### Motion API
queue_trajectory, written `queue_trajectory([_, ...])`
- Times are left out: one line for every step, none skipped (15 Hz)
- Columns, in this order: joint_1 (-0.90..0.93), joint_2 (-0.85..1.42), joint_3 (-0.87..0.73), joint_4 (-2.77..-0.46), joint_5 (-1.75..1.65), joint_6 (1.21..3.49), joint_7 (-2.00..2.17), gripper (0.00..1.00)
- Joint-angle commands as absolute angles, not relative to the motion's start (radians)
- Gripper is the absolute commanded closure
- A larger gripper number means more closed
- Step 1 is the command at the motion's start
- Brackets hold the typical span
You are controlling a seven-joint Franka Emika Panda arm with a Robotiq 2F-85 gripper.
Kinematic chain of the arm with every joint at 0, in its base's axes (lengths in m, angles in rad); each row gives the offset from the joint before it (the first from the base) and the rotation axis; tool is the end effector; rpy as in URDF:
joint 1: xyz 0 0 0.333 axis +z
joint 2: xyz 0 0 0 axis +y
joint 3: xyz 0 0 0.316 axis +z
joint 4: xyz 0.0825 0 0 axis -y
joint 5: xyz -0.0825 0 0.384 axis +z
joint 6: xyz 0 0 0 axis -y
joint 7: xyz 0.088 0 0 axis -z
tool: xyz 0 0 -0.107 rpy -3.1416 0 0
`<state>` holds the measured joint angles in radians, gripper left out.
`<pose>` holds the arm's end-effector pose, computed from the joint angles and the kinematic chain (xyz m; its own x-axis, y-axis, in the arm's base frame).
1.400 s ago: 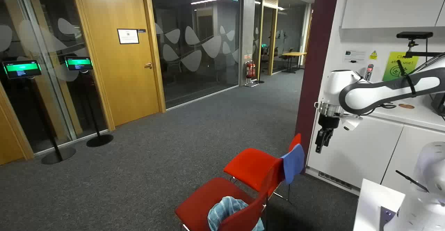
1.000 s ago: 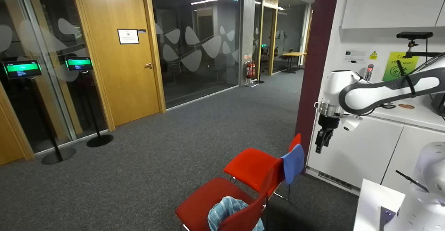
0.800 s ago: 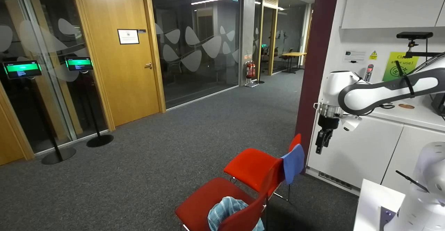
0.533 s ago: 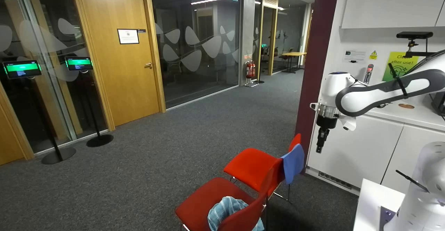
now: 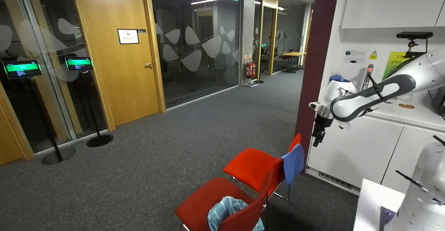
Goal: Put the towel on the seat
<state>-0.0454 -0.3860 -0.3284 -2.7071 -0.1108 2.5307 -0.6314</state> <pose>0.3781 -0.1409 0.3613 0.9199 0.3471 0.1826 0.3376 -0.9377 0.0818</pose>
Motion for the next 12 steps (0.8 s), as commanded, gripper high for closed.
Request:
queue_trajectory([-0.022, -0.254, -0.458, -2.657, 0.04, 2.651, -0.825, 0.0])
queue_trajectory([-0.009, -0.227, -0.495, -2.647, 0.116, 2.667, -0.891, 0.0])
queue_trajectory([0.002, -0.2, -0.53, -2.631, 0.204, 2.663, -0.96, 0.0])
queue_trajectory([0.008, -0.179, -0.551, -2.61, 0.292, 2.637, -1.027, 0.0])
queue_trajectory([-0.065, -0.236, -0.462, -2.665, 0.195, 2.637, -0.931, 0.0])
queue_trajectory([-0.072, -0.219, -0.466, -2.656, 0.218, 2.636, -0.956, 0.0])
queue_trajectory([-0.078, -0.214, -0.459, -2.657, 0.215, 2.636, -0.95, 0.0])
queue_trajectory([-0.08, -0.215, -0.451, -2.657, 0.215, 2.636, -0.946, 0.0])
queue_trajectory([-0.079, -0.215, -0.446, -2.657, 0.214, 2.636, -0.944, 0.0])
queue_trajectory([-0.078, -0.215, -0.442, -2.658, 0.214, 2.636, -0.942, 0.0])
queue_trajectory([-0.078, -0.216, -0.438, -2.658, 0.214, 2.636, -0.94, 0.0])
queue_trajectory([-0.076, -0.212, -0.428, -2.662, 0.203, 2.673, -0.949, 0.0])
